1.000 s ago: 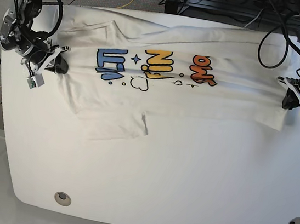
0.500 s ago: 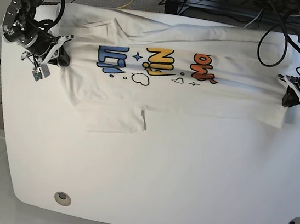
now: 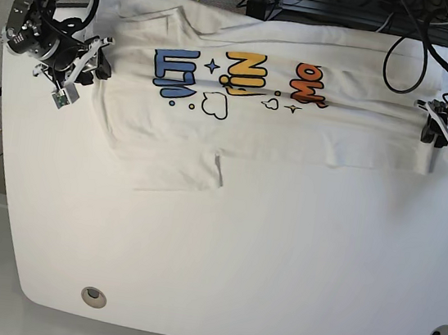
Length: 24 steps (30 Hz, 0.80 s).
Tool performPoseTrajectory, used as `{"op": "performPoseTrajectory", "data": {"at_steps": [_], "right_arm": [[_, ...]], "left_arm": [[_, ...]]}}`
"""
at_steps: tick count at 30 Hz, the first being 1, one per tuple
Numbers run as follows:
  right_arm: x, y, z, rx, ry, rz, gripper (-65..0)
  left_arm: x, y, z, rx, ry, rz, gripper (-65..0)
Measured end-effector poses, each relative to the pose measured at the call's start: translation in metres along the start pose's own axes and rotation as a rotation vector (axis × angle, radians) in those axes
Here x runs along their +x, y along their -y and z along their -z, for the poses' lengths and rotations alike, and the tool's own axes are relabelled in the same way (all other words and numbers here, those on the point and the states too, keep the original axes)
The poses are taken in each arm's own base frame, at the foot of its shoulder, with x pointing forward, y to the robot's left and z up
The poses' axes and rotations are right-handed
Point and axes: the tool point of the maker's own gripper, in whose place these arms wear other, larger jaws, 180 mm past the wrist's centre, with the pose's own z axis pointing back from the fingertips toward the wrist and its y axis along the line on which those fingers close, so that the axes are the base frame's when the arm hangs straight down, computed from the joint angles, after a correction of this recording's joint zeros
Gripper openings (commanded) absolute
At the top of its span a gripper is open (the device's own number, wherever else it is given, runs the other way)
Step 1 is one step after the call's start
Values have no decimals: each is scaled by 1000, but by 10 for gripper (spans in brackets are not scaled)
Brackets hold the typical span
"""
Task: Fold the T-shirt properly
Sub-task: 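Pull the shirt with both grippers away from the folded hem, then drag the held shirt back with both grippers, smoothing it flat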
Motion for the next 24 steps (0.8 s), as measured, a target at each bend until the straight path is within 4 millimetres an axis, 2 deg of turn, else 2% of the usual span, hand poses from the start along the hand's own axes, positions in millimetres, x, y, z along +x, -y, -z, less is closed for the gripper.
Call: {"op": "performPoseTrajectory", "data": {"at_steps": [4,7,15,24], "right_arm": [[-1,-12,6,34,2,22,-447],[4,-20,7,69,30,31,-447],[8,-13,3,47,32,23,-447],[35,-10,-3,30,92,-19,-447]], "left_arm": [[-9,14,7,-19,-8,-46,-542],[-8,25,9,-47,19,-64,-542],[-8,24,9,-44,11,-60,-542],[-7,24,10,-43,12,-59,-542]]}}
